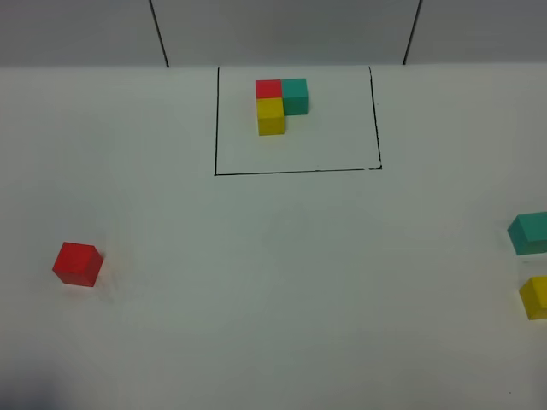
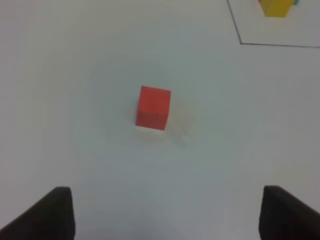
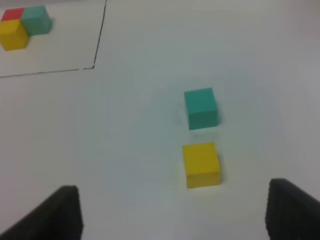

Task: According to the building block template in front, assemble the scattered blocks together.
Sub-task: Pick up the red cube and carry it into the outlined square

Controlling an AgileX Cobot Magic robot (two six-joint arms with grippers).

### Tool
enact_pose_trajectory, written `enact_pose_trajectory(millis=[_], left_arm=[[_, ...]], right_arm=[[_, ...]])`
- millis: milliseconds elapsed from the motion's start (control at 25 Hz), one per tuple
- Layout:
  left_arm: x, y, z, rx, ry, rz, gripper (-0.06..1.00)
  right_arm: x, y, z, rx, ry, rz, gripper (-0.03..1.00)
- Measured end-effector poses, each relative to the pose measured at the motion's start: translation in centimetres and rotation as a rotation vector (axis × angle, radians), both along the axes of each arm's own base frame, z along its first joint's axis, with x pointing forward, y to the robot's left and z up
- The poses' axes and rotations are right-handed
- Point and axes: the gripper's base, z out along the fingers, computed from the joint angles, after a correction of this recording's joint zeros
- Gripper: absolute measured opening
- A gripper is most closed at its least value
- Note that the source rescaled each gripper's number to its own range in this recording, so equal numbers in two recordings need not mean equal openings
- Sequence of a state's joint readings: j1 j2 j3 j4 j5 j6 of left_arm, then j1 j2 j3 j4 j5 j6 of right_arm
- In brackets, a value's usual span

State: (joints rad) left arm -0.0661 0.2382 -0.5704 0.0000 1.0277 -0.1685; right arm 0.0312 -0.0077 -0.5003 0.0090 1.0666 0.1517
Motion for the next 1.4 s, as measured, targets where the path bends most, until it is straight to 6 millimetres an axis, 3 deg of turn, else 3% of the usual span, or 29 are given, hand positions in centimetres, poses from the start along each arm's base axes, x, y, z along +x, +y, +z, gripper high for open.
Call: enact_pose_trajectory(millis=[120, 280, 440, 600, 960, 1400], left_arm=[[4.2, -0.1, 0.6, 0.02, 0.194, 0.023, 0.8], [11.3, -0.7, 0.2, 0.029, 0.502, 0.006, 0.84], [18.4, -1.3, -2.0, 0.07, 0.758, -0.06, 0.84], [22.7, -1.6, -4.8, 0.077, 0.85, -0.072, 0.84], [26.5, -3.6, -10.1, 0.121, 0.823, -0.16, 0.84], [26.8, -3.6, -12.1, 0.187, 0.8, -0.138, 0.84]], right_arm=[[0.0, 0.0, 0.0, 0.0, 0.0, 0.0, 0.56], [0.0, 0.0, 0.0, 0.0, 0.0, 0.0, 0.56], [0.0, 0.0, 0.0, 0.0, 0.0, 0.0, 0.56], [0.0, 0.0, 0.0, 0.0, 0.0, 0.0, 0.56], [0.0, 0.0, 0.0, 0.0, 0.0, 0.0, 0.56], [0.0, 0.0, 0.0, 0.0, 0.0, 0.0, 0.56]])
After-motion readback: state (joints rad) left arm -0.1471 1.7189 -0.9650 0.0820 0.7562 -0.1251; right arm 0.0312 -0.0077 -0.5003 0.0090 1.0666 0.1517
